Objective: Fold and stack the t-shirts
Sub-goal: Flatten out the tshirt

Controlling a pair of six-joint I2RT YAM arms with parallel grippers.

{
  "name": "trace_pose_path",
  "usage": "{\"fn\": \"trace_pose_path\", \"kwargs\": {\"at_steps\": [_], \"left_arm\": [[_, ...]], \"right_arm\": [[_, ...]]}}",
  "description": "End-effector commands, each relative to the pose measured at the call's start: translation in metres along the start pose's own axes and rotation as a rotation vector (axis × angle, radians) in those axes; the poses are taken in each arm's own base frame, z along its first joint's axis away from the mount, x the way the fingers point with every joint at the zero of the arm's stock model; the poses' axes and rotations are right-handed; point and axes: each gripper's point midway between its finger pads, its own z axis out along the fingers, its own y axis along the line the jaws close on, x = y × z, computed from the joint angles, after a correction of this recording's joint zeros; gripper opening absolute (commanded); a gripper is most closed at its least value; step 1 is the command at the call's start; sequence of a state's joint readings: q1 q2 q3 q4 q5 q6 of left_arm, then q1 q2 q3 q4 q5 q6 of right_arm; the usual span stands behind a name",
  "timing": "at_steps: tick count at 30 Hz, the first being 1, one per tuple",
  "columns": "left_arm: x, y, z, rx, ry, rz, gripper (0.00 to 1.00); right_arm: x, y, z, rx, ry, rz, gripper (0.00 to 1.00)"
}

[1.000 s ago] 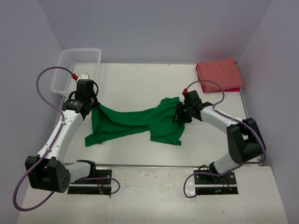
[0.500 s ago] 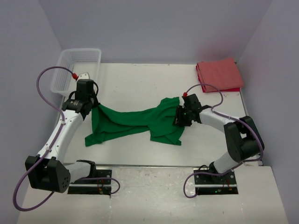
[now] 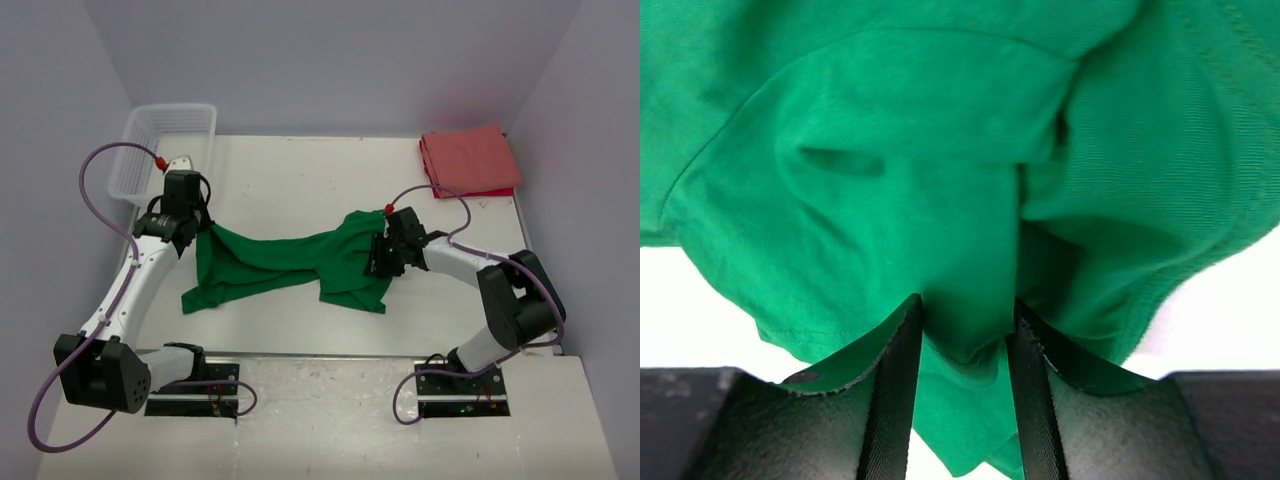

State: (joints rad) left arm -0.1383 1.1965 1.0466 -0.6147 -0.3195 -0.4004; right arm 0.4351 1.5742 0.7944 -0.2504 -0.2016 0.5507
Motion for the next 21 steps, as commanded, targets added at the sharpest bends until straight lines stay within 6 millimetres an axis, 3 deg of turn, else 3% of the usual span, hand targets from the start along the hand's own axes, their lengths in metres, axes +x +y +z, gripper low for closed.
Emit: {"fn": "trace_pose_path", "kwargs": {"at_steps": [1,13,21], "left_arm": [[-0.005,0.000,-0.001,0.018,-0.030,0.007,0.00],[-0.003,-0.002,-0.001,0.027,-0.025,0.008,0.00],[-0.002,0.000,-0.002,0.025,-0.028,0.012,0.00]], "right_arm": [[-0.008,0.014,-0.011,-0.027,-0.054,-0.003,0.39],[-0.001,0.019,-0.025,0.005,-0.083,-0.013,0.37],[-0.004,0.021,-0.022,0.003,-0.083,-0.018,0.37]]}}
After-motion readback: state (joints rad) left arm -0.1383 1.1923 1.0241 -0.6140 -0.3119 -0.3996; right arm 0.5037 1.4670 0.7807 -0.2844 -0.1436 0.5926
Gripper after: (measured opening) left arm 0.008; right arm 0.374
